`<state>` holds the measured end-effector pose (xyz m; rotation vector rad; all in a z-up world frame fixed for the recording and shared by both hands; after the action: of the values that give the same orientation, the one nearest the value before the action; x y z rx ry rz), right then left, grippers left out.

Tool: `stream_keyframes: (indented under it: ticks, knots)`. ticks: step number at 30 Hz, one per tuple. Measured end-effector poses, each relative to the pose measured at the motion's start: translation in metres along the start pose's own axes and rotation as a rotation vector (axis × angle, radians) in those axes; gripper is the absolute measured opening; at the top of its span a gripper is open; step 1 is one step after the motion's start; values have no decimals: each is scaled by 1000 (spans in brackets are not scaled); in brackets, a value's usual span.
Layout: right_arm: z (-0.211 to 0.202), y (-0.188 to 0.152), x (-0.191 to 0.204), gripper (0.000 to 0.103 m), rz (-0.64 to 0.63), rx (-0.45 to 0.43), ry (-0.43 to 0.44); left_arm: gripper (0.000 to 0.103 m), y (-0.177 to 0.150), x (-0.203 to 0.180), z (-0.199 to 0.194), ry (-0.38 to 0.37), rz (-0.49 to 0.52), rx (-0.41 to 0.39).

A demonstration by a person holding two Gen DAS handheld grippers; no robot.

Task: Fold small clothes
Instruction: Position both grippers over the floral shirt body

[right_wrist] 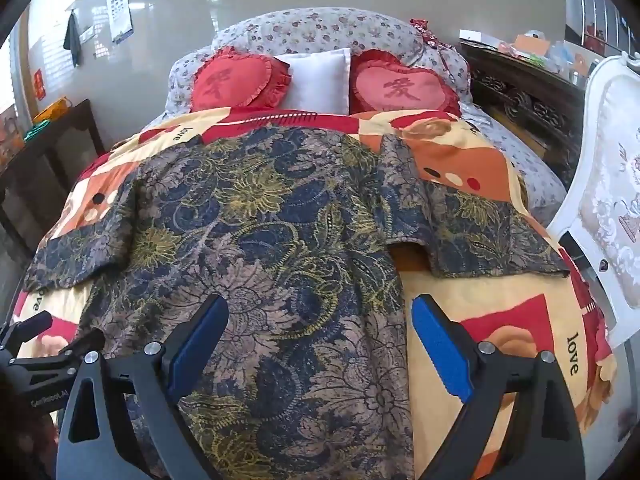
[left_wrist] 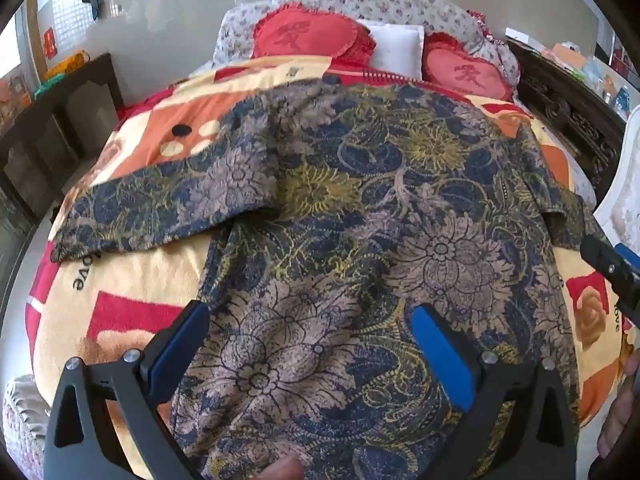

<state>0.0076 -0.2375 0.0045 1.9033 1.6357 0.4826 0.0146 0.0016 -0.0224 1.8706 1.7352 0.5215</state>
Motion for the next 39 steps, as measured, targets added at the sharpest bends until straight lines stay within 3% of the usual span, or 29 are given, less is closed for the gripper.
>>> stream_keyframes:
  ticks: [2,5,11,15,22,25,29,32,34,39]
  knots:
    - [2,0,-3,83,8,7,-8,103,1,-2,-5,-5,19,-51]
    - [4,-2,-6,83,19,12,-10,103,5,-3,-14,-72,23,-121]
    - [6,-3,-8,83,19,14,-15,103,5,-5,-8,-76,33,-59]
    - [7,-4,-10,83,20,17,-20,103,0,1,-4,-31,28,-55]
    - [8,-6,-9,83,34,3,-28,103,-6,12,2,-100,-36,-35]
    - [-2,-3,-10,83,53,-53,-13,103,-4,11,3,-108,-43,-37]
    - [-33,1,-11,83,70,-218,-9,103,-3,6,6,-84,-30,-51]
    - [-38,0,-11,83,92,-267,-38,103,-3,4,7,-98,-28,-65]
    - [-30,-1,-12,83,101,-249,-73,103,-3,5,8,-97,-28,-66]
    - [-8,-2,-4,83,52,-189,-40,103,-3,12,17,-87,-24,-54]
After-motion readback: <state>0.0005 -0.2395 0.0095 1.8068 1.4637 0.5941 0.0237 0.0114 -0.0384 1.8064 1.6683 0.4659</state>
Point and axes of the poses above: each gripper's, at about its wrist camera, not at the fingertips, and z roughly the way its jaws point, x to its left, y to its top, the point moved 2 cm from there along z, roughly the way its jaws point, and after that the axes turned 7 degrees about -y, right-handed, at the moved point
